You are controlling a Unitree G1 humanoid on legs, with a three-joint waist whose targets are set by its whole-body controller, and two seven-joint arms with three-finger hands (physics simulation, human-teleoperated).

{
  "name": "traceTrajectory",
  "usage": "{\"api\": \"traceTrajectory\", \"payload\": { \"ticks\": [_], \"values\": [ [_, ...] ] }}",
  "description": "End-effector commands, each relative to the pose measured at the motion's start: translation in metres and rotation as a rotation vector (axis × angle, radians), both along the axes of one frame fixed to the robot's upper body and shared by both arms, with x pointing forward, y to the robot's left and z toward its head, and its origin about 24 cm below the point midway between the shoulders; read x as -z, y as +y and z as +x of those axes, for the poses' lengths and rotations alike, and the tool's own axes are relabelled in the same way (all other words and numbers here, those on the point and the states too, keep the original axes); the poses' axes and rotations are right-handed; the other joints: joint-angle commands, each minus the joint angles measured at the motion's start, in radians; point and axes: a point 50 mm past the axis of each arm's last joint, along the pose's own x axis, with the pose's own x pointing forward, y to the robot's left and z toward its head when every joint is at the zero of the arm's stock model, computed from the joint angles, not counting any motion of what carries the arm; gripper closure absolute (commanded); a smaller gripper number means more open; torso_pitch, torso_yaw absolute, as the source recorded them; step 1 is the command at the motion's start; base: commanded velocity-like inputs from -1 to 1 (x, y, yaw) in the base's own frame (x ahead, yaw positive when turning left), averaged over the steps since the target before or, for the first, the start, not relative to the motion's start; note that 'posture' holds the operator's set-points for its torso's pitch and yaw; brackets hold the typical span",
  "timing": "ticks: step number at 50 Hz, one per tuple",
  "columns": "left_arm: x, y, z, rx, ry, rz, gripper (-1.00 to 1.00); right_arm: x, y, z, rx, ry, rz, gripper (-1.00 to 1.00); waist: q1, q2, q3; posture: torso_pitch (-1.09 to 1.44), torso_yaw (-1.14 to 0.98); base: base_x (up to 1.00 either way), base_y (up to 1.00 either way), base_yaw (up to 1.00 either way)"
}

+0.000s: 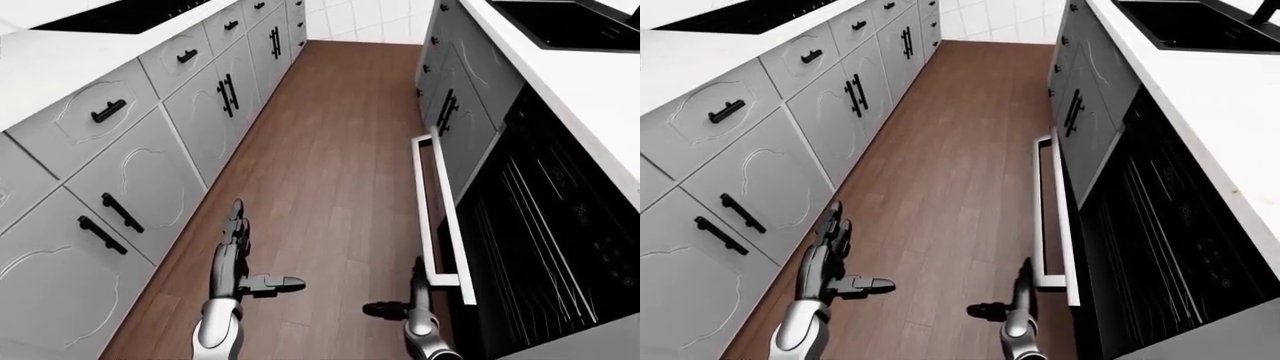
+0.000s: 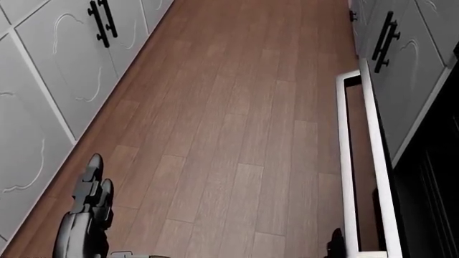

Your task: Close the dishwasher door

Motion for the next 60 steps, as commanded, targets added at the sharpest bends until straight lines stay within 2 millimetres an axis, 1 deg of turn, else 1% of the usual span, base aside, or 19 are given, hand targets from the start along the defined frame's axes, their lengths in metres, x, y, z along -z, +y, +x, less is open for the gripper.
{"api": "traceTrajectory", "payload": {
  "ticks": [1, 18, 24, 44, 45, 60],
  "values": [
    [-0.016, 0.000, 0.003, 0.003, -0.087, 0.004, -1.00, -0.010, -0.032, 0.006, 0.157, -0.051, -0.080, -1.00, -0.013, -0.006, -0.015, 0.00, 0.00, 0.00, 0.00, 0.00],
    [-0.016, -0.001, 0.003, 0.004, -0.087, 0.003, -1.00, -0.015, -0.047, 0.008, 0.167, -0.074, -0.113, -1.00, -0.018, -0.015, -0.013, 0.00, 0.00, 0.00, 0.00, 0.00],
    [-0.016, -0.001, 0.003, 0.005, -0.087, 0.003, -1.00, -0.017, -0.054, 0.008, 0.173, -0.080, -0.117, -1.00, -0.019, -0.015, -0.015, 0.00, 0.00, 0.00, 0.00, 0.00],
    [-0.015, -0.005, 0.002, 0.012, -0.085, 0.006, -1.00, -0.026, -0.087, 0.005, 0.219, -0.110, -0.185, -1.00, -0.022, -0.017, -0.022, 0.00, 0.00, 0.00, 0.00, 0.00],
    [-0.015, -0.005, 0.001, 0.012, -0.085, 0.006, -1.00, -0.030, -0.102, 0.003, 0.233, -0.128, -0.193, -1.00, -0.023, -0.018, -0.022, 0.00, 0.00, 0.00, 0.00, 0.00],
    [-0.015, -0.005, 0.001, 0.011, -0.085, 0.006, -1.00, -0.035, -0.120, -0.001, 0.251, -0.143, -0.205, -1.00, -0.031, -0.027, -0.023, 0.00, 0.00, 0.00, 0.00, 0.00]
  ]
}}
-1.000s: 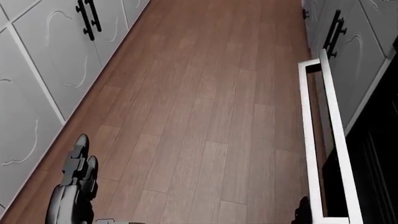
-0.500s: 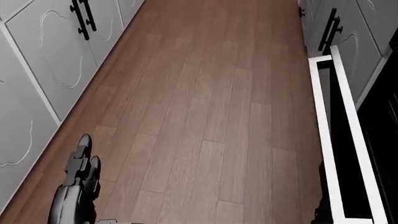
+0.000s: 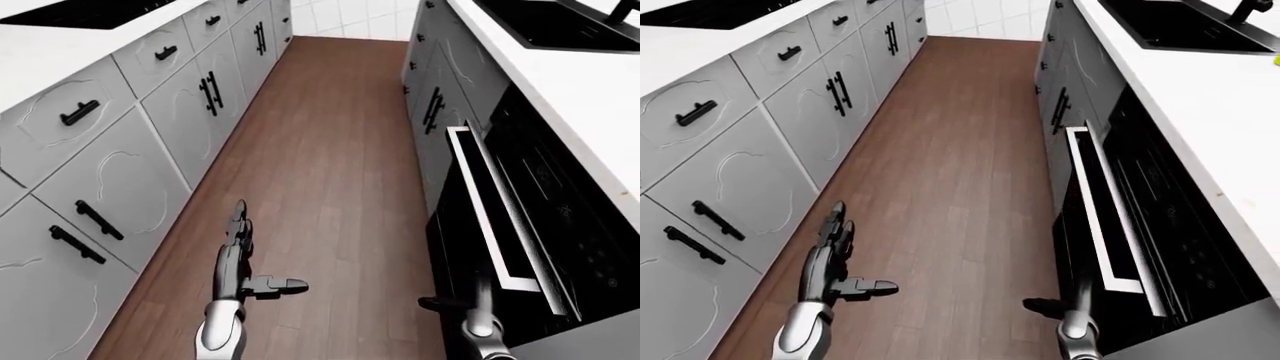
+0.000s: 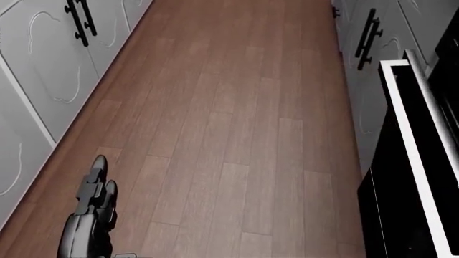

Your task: Close the dishwasher door

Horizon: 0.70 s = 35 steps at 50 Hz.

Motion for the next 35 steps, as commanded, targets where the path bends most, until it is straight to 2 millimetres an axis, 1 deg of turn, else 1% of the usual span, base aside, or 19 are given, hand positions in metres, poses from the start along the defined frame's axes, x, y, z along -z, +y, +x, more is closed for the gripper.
{"api": "traceTrajectory", "payload": {
  "ticks": [1, 23, 35],
  "values": [
    [-0.016, 0.000, 0.003, 0.001, -0.087, 0.002, -1.00, -0.017, -0.019, 0.008, 0.068, -0.088, -0.048, -1.00, -0.005, -0.007, -0.018, 0.00, 0.00, 0.00, 0.00, 0.00],
    [-0.018, -0.002, 0.002, 0.005, -0.088, 0.002, -1.00, -0.027, -0.050, -0.001, 0.104, -0.114, -0.063, -1.00, -0.009, -0.013, -0.014, 0.00, 0.00, 0.00, 0.00, 0.00],
    [-0.017, -0.001, 0.002, 0.003, -0.086, 0.002, -1.00, -0.032, -0.064, -0.007, 0.132, -0.130, -0.066, -1.00, -0.009, -0.015, -0.012, 0.00, 0.00, 0.00, 0.00, 0.00]
  ]
}}
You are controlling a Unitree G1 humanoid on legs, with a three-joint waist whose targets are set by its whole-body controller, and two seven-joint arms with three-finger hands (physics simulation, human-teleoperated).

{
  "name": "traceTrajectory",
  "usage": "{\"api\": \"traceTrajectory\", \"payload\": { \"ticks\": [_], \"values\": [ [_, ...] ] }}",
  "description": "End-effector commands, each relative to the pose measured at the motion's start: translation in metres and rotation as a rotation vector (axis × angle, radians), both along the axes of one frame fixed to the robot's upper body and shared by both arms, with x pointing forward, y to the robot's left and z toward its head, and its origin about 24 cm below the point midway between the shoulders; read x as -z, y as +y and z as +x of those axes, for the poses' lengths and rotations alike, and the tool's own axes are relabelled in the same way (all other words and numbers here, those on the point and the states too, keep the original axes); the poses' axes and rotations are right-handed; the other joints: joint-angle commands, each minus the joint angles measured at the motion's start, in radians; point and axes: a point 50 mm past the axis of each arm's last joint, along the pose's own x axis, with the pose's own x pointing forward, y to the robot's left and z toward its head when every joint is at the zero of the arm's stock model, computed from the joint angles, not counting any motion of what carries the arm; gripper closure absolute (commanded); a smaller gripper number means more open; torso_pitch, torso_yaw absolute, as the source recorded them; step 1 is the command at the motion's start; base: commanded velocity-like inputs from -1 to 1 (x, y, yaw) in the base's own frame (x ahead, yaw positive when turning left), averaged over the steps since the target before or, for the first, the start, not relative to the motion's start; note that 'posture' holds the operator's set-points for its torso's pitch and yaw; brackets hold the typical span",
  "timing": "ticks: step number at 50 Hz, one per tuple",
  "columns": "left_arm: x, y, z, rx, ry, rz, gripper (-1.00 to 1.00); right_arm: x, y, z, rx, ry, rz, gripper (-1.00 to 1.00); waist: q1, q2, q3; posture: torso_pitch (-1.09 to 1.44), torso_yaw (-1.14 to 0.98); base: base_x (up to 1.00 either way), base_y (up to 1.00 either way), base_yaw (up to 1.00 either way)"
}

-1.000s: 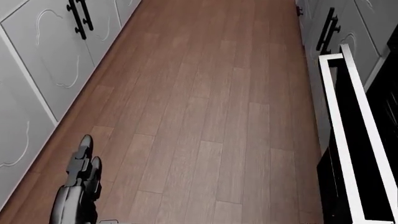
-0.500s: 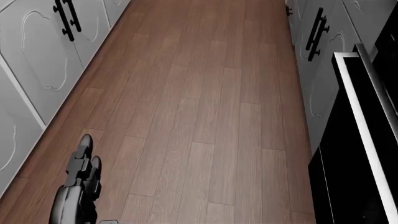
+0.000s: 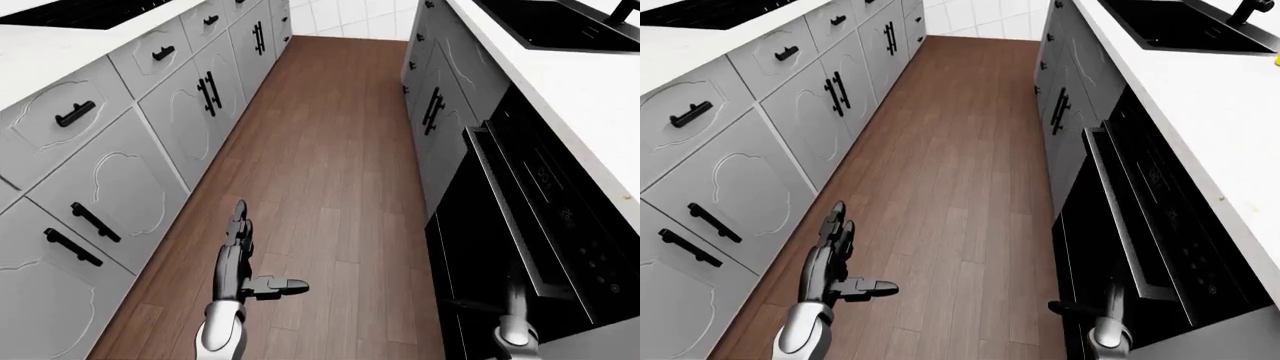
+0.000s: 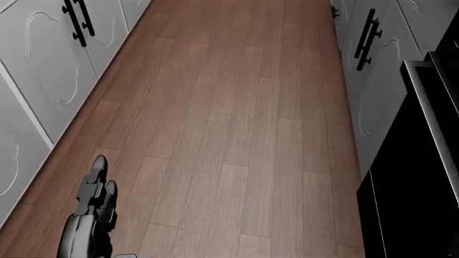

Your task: Close the dishwasher door

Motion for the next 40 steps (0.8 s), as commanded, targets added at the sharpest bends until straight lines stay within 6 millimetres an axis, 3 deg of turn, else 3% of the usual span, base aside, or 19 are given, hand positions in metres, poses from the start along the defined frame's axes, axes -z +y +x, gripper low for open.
{"api": "traceTrajectory", "payload": {
  "ticks": [1, 40],
  "values": [
    [-0.016, -0.001, 0.003, 0.005, -0.087, 0.002, -1.00, -0.021, -0.019, 0.008, 0.077, -0.108, -0.062, -1.00, -0.006, -0.012, -0.019, 0.00, 0.00, 0.00, 0.00, 0.00],
    [-0.018, -0.002, 0.002, 0.008, -0.088, 0.003, -1.00, -0.032, -0.055, -0.017, 0.161, -0.148, -0.077, -1.00, 0.001, -0.009, -0.009, 0.00, 0.00, 0.00, 0.00, 0.00]
  ]
}}
